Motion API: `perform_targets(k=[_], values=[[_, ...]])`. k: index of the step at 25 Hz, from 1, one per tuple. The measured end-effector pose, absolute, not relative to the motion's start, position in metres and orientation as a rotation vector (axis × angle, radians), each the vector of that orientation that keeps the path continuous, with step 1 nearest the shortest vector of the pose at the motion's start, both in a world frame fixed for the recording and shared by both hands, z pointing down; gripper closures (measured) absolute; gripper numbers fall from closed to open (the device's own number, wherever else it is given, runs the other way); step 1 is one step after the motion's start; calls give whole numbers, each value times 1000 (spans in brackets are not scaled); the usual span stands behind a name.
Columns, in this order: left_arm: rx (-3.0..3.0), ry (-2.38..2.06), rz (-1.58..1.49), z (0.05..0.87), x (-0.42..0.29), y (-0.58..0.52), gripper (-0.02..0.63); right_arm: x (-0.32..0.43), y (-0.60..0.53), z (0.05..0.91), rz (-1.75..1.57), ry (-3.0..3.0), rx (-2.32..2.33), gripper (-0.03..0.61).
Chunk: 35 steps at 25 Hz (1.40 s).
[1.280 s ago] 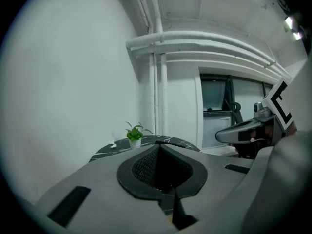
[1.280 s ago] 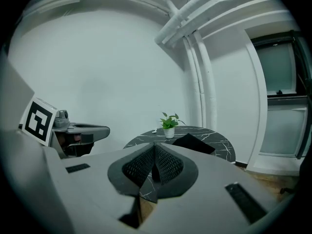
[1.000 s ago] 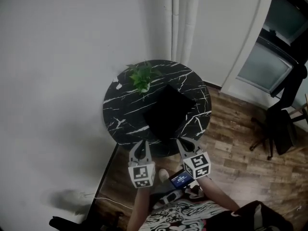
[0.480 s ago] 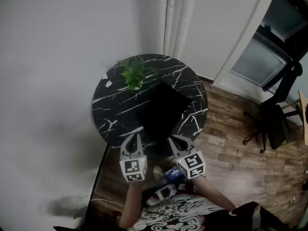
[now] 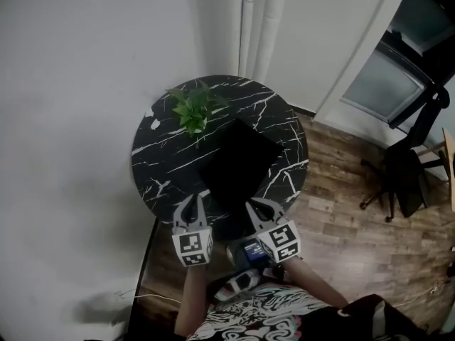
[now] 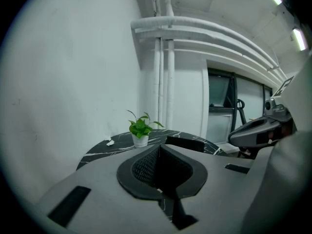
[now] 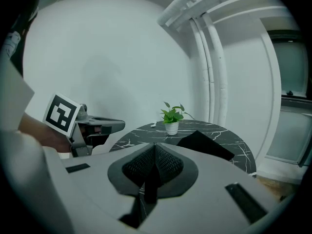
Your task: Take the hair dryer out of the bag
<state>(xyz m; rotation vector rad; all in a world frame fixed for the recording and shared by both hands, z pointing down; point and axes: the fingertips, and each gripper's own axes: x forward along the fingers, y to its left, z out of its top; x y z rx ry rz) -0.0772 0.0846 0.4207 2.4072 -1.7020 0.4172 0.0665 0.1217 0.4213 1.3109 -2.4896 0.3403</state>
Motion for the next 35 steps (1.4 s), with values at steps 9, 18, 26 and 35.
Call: perform_targets(k=[9, 18, 26, 35], values=[[2369, -1688, 436, 436, -78, 63, 598, 62, 96, 436, 373, -2474, 1260, 558], [2315, -1649, 488, 471, -76, 59, 598, 44, 85, 466, 444, -2457, 1107, 558], [2285, -1598, 524, 500, -74, 58, 598, 25, 81, 499, 439, -2396, 960, 557], [2264, -1453, 617, 543, -61, 63, 597, 11, 77, 535, 325, -2310, 768, 553]])
